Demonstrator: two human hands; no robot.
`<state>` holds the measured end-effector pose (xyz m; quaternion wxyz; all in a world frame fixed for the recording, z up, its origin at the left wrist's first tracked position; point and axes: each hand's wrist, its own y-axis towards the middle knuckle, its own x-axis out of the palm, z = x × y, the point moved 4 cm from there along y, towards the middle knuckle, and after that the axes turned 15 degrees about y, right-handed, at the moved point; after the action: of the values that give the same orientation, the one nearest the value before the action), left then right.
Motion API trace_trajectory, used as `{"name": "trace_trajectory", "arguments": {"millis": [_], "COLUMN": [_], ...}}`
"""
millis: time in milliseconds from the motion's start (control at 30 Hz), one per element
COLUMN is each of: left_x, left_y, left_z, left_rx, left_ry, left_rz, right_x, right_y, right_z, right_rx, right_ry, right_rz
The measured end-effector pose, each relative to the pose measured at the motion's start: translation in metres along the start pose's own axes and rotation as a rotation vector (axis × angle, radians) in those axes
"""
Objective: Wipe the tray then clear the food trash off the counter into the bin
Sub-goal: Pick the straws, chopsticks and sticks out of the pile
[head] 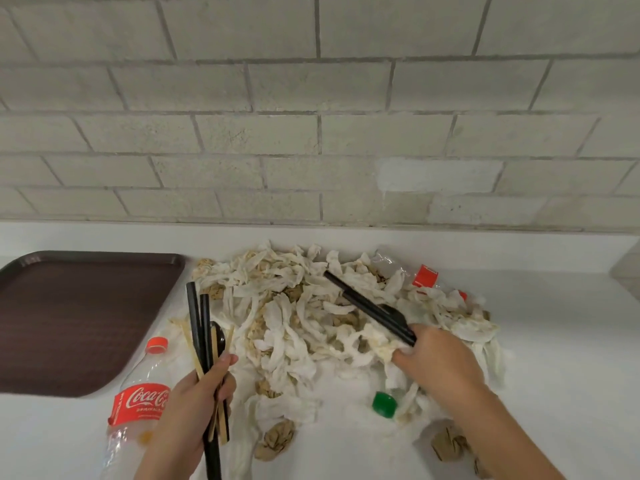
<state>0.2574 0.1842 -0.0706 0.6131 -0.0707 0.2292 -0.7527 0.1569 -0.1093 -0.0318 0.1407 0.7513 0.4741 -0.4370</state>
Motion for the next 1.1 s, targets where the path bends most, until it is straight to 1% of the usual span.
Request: {"name": "trace_trajectory", "arguments": {"millis": [100, 200, 300, 400, 467, 533, 567, 600, 667, 767, 933, 1000, 1100], "left_x": [-0.004, -0.01, -0.01, -0.006, -0.004, -0.002, -0.001, -0.002, -0.004, -0.007, 0.001, 0.008, 0.017], "left_y": [0.0, 0.001, 0.001, 0.0, 0.0, 0.0, -0.001, -0.001, -0.002, -0.004, -0.008, -0.011, -0.019], "left_z": [0.0, -0.003, -0.002, 0.002, 0.005, 0.007, 0.008, 0.009, 0.012, 0.013, 0.011, 0.012, 0.015], "left_rx": [-0.001, -0.029, -0.048, -0.045, -0.037, -0.032, -0.028, -0.022, -0.011, -0.011, -0.019, -0.004, 0.039], "left_ry": [-0.003, -0.068, -0.111, -0.121, -0.131, -0.138, -0.14, -0.14, -0.139, -0.144, -0.145, -0.12, -0.059], "left_rz": [0.003, 0.005, -0.001, -0.004, -0.008, -0.016, -0.02, -0.022, -0.017, -0.011, -0.034, -0.062, -0.087], "right_x": [-0.019, -0.039, -0.039, -0.009, 0.021, 0.05, 0.06, 0.066, 0.067, 0.047, -0.004, -0.028, -0.063], "right_y": [0.01, 0.025, 0.051, 0.079, 0.098, 0.118, 0.127, 0.134, 0.14, 0.133, 0.099, 0.077, 0.041], "right_z": [0.001, -0.018, -0.048, -0.088, -0.107, -0.109, -0.107, -0.103, -0.099, -0.1, -0.095, -0.09, -0.077], "right_rx": [0.057, 0.032, -0.058, -0.212, -0.262, -0.274, -0.271, -0.262, -0.247, -0.24, -0.267, -0.275, -0.272], "right_ry": [0.062, 0.099, 0.162, 0.196, 0.05, -0.171, -0.233, -0.25, -0.206, -0.048, 0.478, 0.678, 0.942], "right_rz": [-0.103, -0.103, -0.04, -0.006, -0.04, -0.085, -0.088, -0.078, -0.033, 0.037, 0.099, 0.17, 0.331]}}
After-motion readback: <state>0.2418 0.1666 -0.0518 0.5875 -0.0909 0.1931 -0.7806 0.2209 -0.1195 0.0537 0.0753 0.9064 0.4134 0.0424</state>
